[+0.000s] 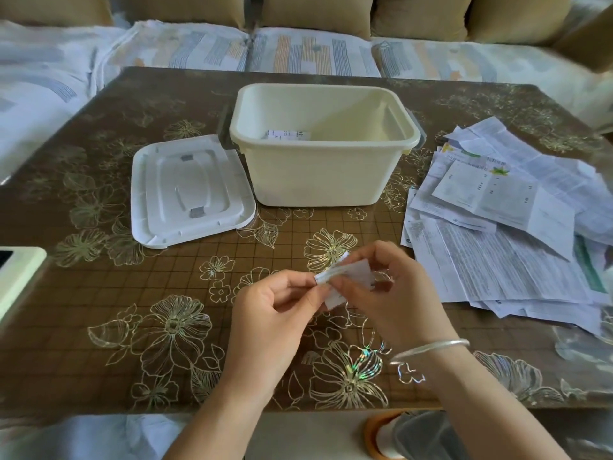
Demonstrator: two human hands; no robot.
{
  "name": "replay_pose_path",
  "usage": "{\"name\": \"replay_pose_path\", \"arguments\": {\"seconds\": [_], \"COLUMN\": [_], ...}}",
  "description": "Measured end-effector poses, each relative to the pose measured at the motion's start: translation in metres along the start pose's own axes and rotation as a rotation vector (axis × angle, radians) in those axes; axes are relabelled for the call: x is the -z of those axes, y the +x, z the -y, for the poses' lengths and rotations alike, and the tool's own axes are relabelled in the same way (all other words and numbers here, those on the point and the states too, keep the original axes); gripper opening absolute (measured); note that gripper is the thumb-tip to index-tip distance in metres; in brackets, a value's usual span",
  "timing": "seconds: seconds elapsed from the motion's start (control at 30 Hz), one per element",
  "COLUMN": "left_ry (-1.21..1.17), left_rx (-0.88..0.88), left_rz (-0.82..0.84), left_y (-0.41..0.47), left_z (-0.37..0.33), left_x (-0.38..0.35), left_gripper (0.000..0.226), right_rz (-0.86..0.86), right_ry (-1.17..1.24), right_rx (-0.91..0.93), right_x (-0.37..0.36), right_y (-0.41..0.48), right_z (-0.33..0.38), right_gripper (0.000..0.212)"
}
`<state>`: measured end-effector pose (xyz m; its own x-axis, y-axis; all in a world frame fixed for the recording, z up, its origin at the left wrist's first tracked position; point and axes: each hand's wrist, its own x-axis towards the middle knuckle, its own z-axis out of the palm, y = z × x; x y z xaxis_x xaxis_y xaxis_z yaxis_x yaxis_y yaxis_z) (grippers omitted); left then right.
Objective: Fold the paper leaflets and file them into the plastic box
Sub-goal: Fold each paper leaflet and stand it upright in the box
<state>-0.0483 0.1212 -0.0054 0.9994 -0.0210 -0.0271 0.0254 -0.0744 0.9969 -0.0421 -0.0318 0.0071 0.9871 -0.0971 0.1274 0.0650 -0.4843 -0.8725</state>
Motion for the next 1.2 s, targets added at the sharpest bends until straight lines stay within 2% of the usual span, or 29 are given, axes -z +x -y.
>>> {"name": "replay_pose_path", "arguments": {"seconds": [0.1, 0.2, 0.33, 0.43, 0.57, 0.63, 0.77, 0.93, 1.2], "left_ry": [0.285, 0.465, 0.470, 0.430, 0.380, 0.384, 0.337, 0.010, -0.084], "left_rx": [-0.219, -0.401, -0.496, -0.540, -0.537, -0.517, -0.459, -0.352, -0.341], "left_rz": [0.000, 0.030, -0.023, -0.137, -0.393, -0.463, -0.523, -0.610, -0.605], "left_y": [0.010, 0.027, 0.055, 0.081, 0.125, 0.148, 0.188, 0.206, 0.210], "left_z": [-0.005, -0.019, -0.041, -0.055, -0.065, -0.066, -0.063, -0.052, -0.045], "left_x": [0.010, 0.021, 0.028, 0.036, 0.053, 0.055, 0.047, 0.033, 0.032], "left_gripper": [0.007, 0.011, 0.015, 0.011, 0.014, 0.015, 0.015, 0.026, 0.023], "right_rz": [0.046, 0.140, 0.143, 0.145, 0.084, 0.085, 0.255, 0.467, 0.503], "right_ry": [-0.258, -0.486, -0.531, -0.497, -0.392, -0.401, -0.512, -0.704, -0.853], "right_rx": [0.166, 0.362, 0.391, 0.408, 0.383, 0.357, 0.284, 0.293, 0.348], "right_x": [0.008, 0.019, 0.026, 0.029, 0.045, 0.046, 0.023, -0.015, -0.039], "right_y": [0.013, 0.035, 0.064, 0.094, 0.151, 0.182, 0.229, 0.256, 0.267], "right_z": [0.007, 0.022, 0.043, 0.062, 0.081, 0.084, 0.081, 0.075, 0.070], "right_gripper": [0.042, 0.024, 0.012, 0.011, 0.014, 0.017, 0.007, 0.004, 0.006]}}
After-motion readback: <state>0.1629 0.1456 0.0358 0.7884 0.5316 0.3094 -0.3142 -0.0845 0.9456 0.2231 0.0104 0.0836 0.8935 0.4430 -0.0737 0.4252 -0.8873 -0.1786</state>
